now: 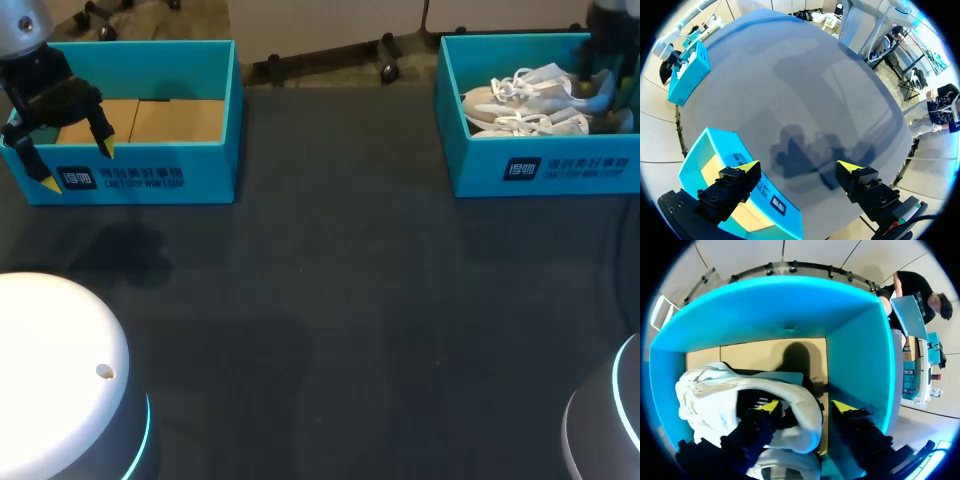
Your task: Take the shoe out of the shoebox, open the shoe tongue, remove and reinsert the insole, then place the shoe into the shoebox
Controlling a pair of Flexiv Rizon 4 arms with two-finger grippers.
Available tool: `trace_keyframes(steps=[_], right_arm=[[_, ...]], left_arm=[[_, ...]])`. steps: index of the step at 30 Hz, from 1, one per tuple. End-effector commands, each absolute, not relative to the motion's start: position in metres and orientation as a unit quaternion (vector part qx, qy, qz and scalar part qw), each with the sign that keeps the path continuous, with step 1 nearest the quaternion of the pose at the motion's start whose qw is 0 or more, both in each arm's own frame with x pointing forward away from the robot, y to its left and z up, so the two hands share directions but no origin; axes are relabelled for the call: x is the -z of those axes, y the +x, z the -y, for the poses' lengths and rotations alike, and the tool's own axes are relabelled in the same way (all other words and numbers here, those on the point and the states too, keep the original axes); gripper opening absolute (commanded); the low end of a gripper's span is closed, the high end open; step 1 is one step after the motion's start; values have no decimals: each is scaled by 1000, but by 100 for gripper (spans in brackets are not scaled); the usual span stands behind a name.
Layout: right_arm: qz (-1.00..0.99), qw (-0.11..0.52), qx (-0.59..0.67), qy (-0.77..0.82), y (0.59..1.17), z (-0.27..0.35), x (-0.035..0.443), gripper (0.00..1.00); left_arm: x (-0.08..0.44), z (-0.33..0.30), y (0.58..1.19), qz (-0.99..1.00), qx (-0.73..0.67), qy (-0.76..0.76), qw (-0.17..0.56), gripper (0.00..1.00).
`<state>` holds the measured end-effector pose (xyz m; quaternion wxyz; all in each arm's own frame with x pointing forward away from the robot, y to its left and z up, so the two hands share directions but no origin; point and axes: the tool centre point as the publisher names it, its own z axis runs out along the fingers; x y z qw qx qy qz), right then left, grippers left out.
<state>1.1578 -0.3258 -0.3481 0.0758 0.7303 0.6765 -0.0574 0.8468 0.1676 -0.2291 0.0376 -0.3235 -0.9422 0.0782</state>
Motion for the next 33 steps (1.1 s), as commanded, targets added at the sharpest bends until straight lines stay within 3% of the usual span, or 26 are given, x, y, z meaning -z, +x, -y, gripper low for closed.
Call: trace_keyframes(steps=[1,21,33], right_arm=[[-675,81,63,730,1152,317,326,100],[-673,43,4,739,1054,252,195,100],[-653,24,-19,757,976,213,156,100]], left_arm=[[229,-168,847,942,-78,-324,39,100],[229,-168,847,942,-78,-324,39,100],[229,-168,847,942,-78,-324,39,100]])
